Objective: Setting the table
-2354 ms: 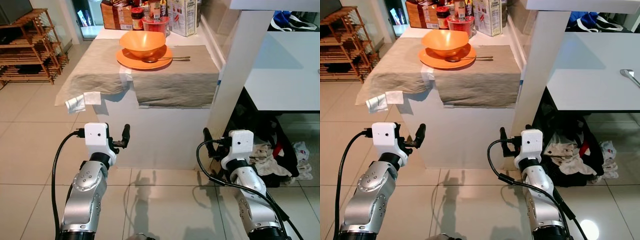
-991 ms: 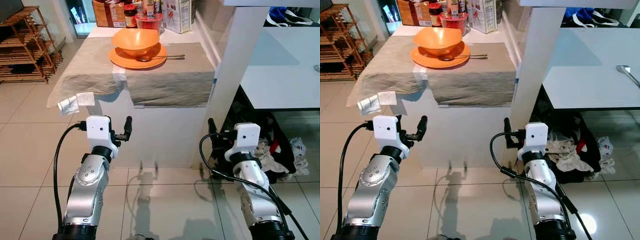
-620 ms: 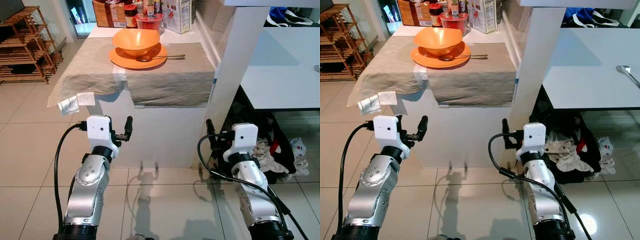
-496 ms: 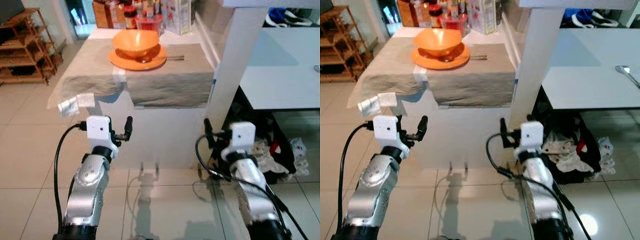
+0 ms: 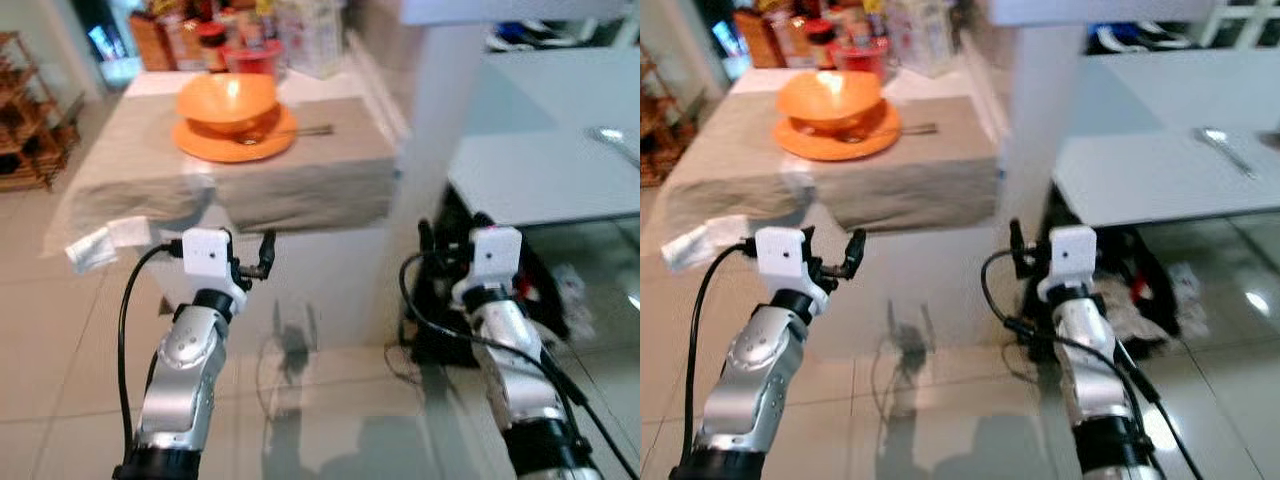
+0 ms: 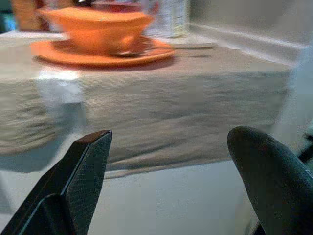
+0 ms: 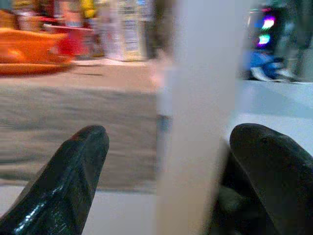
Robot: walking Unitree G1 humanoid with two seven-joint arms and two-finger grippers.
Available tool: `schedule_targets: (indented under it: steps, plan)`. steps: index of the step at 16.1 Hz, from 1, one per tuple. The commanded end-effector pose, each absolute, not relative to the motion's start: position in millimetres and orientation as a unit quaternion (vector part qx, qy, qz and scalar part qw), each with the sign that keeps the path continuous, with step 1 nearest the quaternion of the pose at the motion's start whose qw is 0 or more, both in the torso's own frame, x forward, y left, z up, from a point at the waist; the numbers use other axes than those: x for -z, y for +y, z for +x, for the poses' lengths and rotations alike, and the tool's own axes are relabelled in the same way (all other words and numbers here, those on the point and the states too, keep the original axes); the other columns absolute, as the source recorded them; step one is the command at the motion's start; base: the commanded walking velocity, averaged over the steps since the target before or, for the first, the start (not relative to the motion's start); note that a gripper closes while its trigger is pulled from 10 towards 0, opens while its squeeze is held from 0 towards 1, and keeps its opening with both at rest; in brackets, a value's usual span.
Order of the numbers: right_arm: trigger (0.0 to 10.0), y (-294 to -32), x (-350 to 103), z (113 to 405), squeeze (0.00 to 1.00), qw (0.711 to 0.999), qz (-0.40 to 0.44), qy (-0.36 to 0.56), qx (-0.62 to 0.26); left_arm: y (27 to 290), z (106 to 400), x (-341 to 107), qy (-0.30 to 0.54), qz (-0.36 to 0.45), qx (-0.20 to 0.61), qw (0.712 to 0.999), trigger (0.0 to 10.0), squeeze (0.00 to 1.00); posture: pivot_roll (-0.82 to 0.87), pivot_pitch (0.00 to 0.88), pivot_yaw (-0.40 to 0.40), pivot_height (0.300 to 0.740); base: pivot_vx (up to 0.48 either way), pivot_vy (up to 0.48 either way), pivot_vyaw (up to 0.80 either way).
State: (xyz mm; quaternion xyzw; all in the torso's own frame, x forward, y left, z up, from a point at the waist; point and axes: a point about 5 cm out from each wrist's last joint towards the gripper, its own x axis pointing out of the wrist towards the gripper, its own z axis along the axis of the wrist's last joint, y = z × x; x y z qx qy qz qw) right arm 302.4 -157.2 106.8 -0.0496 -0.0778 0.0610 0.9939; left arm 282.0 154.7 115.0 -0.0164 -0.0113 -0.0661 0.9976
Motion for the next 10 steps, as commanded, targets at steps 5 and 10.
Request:
schedule_targets:
  steps: [5, 10]
  plan:
    - [10.0, -146.2, -102.6, 302.8, 0.0, 0.993, -0.052, -0.074, -0.078, 160.7, 282.9, -120.5, -0.02, -0.021, 0.05, 0.998, 10.0, 0.0, -0.08, 0.0, 0.055, 0.731, 0.364, 0.31, 0.0]
    - [10.0, -144.9, -103.3, 304.4, 0.0, 0.992, -0.052, -0.075, -0.083, 157.5, 285.0, -125.4, -0.029, -0.014, 0.058, 0.998, 10.0, 0.0, -0.08, 0.0, 0.055, 0.731, 0.349, 0.28, 0.0]
